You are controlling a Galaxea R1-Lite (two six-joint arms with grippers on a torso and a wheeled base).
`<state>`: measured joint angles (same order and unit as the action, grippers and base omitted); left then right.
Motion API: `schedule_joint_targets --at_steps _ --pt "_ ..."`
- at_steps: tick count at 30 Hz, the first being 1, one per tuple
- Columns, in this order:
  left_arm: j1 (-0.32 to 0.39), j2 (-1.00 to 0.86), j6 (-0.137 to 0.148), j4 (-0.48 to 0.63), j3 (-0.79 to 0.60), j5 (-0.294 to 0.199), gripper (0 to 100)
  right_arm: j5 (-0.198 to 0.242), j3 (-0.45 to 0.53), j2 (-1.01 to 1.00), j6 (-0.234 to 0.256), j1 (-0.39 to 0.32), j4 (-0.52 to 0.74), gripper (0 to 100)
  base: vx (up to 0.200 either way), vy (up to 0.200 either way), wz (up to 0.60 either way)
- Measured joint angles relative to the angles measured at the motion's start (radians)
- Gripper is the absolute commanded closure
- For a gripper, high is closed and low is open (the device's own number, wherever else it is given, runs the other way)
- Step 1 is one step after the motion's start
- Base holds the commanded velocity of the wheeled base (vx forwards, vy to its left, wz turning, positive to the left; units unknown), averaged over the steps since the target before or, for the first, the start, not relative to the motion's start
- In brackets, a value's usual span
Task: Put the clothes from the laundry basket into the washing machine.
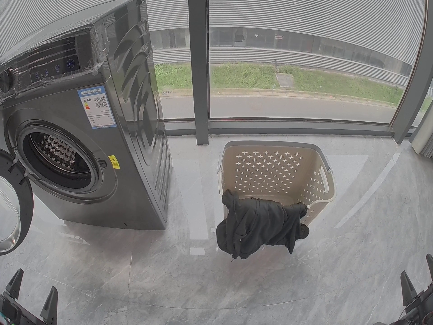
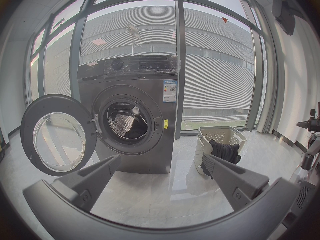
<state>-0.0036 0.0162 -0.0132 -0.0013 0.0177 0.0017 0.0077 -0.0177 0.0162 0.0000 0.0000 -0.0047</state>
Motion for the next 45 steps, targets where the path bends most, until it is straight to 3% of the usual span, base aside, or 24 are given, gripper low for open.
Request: schedule_joint_targets --at_steps 15,19,21,25,29,35,45 --pt "0.000 0.000 0.010 0.000 0.000 -0.003 0 0.006 0.000 0.000 -0.014 0.000 -0.017 0 0.000 0.000 0.00" --pt "0.001 0.000 0.009 0.000 0.000 -0.003 0 0.018 -0.054 0.000 -0.014 0.002 -0.016 0 0.150 0.000 0.00" --pt "0.001 0.000 0.008 0.000 0.000 -0.003 0 0.032 -0.114 0.009 0.000 0.009 0.028 0 0.000 0.000 0.00" --pt "0.001 0.000 0.006 0.000 0.000 -0.003 0 0.064 -0.249 0.077 0.073 0.049 0.133 0 0.000 0.000 0.00" --pt "0.000 0.000 0.005 0.000 0.000 -0.003 0 0.079 -0.316 0.204 0.113 0.098 0.146 0 0.000 0.000 0.00" --pt "0.000 0.000 0.004 0.000 0.000 -0.003 0 0.087 -0.317 0.464 0.129 0.147 0.045 0 0.000 0.000 0.00" --pt "0.000 0.000 0.007 0.000 0.000 -0.003 0 0.091 -0.254 0.948 0.173 0.224 -0.231 0 0.000 0.000 0.00"
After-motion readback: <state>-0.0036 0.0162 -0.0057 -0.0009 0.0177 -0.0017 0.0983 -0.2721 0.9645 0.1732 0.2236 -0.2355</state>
